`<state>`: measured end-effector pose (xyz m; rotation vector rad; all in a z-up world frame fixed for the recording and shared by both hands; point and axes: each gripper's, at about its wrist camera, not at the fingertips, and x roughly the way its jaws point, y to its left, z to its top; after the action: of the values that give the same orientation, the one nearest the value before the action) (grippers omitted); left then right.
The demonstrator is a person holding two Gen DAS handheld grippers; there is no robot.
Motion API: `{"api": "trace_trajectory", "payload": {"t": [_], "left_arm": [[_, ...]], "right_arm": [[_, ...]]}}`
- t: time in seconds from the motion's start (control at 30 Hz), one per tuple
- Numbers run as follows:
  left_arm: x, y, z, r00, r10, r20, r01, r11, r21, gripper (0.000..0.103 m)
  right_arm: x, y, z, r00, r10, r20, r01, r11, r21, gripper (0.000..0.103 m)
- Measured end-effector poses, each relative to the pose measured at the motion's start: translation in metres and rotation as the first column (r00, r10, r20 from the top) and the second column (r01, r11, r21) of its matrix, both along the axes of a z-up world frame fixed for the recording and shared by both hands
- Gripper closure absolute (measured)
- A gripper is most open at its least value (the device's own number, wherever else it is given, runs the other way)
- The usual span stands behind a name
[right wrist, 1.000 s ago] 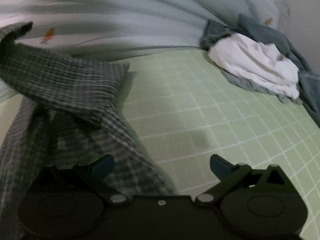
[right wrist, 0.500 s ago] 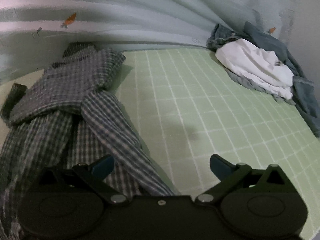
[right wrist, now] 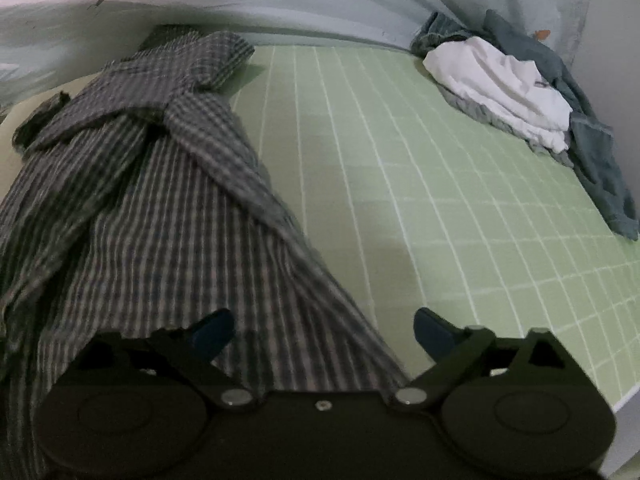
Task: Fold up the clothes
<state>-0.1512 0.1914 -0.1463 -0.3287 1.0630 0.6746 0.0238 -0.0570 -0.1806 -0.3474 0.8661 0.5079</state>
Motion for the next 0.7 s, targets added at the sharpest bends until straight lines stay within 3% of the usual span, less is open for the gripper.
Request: {"api": "trace_trajectory", "payload": {"t": [0.13, 0.2, 0.4, 0.7], "left_arm": [[-0.023, -0.004, -0.003, 0.999, 0.044, -0.014, -0.044, 0.999, -0.020, 0.014], [-0.030, -0.003, -0.001, 0.997, 0.070, -0.012, -0.070, 0.997, -0.029, 0.014], [-0.046, -0.009, 0.006, 0.996, 0.086, -0.002, -0.086, 0.996, -0.024, 0.014], [-0.050, -0.010, 0.009, 0.999, 0.053, 0.003, -0.053, 0.999, -0.009, 0.014]], "right_arm": [[-0.001, -0.021, 0.002, 0.999, 0.002, -0.034, 0.000, 0.998, 0.060, 0.032], [-0.001, -0.028, 0.002, 0.998, 0.019, -0.066, -0.014, 0.997, 0.073, 0.053], [-0.006, -0.038, 0.006, 0.996, 0.042, -0.083, -0.031, 0.991, 0.129, 0.093], [-0.026, -0.032, 0.024, 0.984, 0.148, -0.102, -0.117, 0.959, 0.258, 0.102]]}}
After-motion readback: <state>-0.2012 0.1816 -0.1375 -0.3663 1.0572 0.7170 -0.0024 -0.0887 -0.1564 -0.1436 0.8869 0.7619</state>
